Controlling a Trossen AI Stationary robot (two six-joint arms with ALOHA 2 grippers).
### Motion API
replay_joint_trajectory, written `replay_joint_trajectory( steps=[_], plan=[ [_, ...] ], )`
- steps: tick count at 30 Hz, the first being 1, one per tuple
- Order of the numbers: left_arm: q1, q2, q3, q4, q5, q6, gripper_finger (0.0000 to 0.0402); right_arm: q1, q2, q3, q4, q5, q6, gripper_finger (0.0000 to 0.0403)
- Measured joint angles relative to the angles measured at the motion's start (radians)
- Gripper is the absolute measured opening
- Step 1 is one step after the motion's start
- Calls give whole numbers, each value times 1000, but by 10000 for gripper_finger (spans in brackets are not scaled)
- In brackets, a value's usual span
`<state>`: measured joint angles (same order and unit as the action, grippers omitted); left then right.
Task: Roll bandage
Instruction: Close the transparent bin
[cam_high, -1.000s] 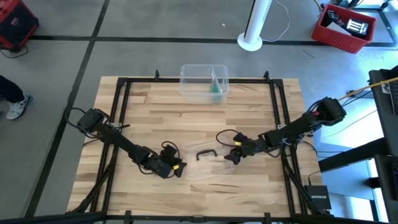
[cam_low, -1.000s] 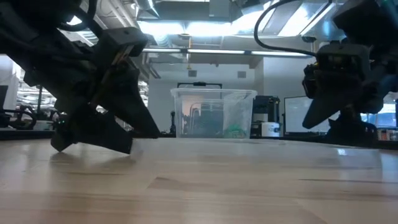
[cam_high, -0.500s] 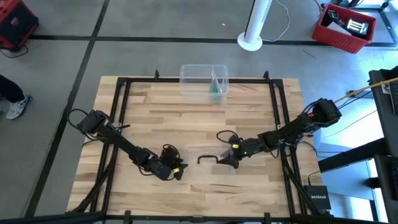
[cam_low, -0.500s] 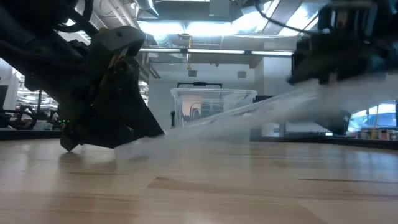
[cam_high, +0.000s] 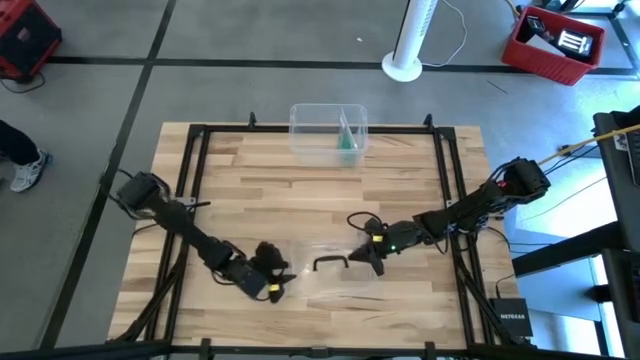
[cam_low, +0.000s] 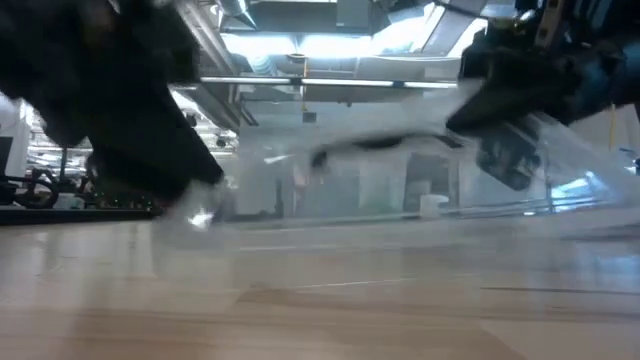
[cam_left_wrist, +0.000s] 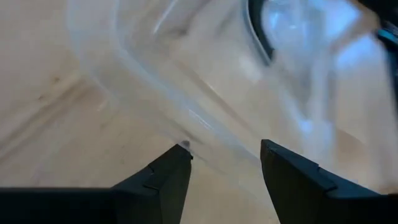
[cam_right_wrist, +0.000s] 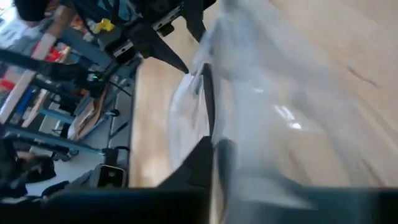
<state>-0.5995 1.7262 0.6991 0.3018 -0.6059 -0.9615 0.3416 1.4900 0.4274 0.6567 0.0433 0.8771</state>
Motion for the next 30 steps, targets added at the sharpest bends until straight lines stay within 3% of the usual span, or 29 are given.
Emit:
replay_joint_trajectory(
  steps=[4, 12, 20, 24, 28, 30],
  plan=[
    [-58, -152, 2, -159, -25, 90, 182, 0, -1, 34, 3, 8, -82, 22],
    [-186, -431, 124, -482, -260, 378, 182, 2, -13, 218, -142, 86, -376, 15],
    [-233, -468, 315, -673, -492, 732, 182, 10, -36, 550, -565, 441, -961, 14],
    [-229, -471, 336, -706, -588, 897, 182, 4, -34, 678, -662, 608, -1212, 15],
    [-215, -470, 336, -703, -708, 1092, 182, -31, -33, 777, -731, 637, -1282, 14],
    [-213, -471, 337, -701, -822, 1191, 182, -50, -33, 816, -768, 638, -1276, 14]
  ],
)
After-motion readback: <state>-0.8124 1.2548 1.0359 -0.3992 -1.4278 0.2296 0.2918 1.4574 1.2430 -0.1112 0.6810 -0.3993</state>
